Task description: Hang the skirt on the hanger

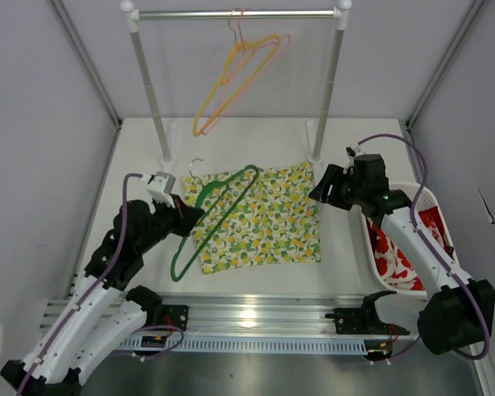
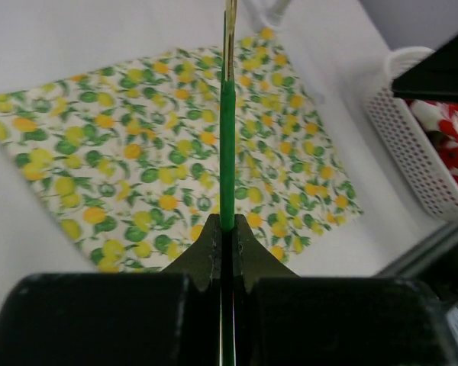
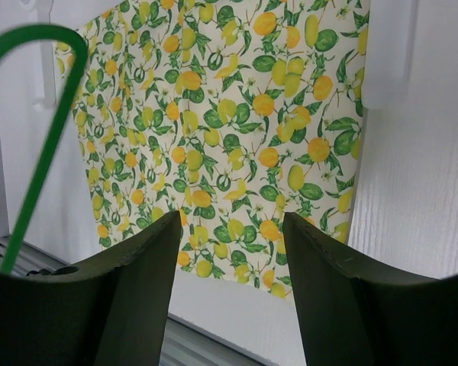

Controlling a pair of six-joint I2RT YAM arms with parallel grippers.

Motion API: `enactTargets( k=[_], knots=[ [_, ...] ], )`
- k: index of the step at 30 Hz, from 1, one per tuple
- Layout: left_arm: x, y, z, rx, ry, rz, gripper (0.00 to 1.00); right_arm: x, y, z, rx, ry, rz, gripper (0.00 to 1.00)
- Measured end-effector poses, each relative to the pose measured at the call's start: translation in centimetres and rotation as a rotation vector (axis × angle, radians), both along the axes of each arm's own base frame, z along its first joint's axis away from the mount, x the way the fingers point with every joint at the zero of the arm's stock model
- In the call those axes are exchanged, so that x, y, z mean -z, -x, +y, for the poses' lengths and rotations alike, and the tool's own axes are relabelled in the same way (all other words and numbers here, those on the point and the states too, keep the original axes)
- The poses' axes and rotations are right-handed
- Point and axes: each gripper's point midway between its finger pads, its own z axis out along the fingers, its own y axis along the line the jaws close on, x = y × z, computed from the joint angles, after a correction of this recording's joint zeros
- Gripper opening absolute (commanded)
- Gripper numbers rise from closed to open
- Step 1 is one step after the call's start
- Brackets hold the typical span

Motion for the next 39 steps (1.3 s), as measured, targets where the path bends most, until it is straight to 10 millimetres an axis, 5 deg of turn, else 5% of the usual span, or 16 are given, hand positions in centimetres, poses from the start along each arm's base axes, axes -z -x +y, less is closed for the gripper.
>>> enactTargets(
  k=[10,17,23,29,39],
  knots=[
    [6.4,6.1,-9.1,0.413,0.086,0.111,0.0,-0.4,2.7,1.0,-0.039,0.036,-0.019,0.6],
    [8.6,6.9,-13.6,0.539,0.104,0.122,0.0,1.5,5.5,0.6,-0.039,0.085,0.009,0.58],
    [11.7,6.7,-14.5,0.551,0.099,0.165,0.0,4.8,8.0,-0.1,-0.03,0.121,0.075,0.55],
    [12.4,7.4,-15.2,0.609,0.139,0.164,0.0,8.0,10.2,-0.5,-0.021,0.145,0.154,0.53],
    [12.7,9.2,-15.5,0.7,0.176,0.174,0.0,9.4,10.9,-0.6,-0.013,0.164,0.182,0.52]
  ],
)
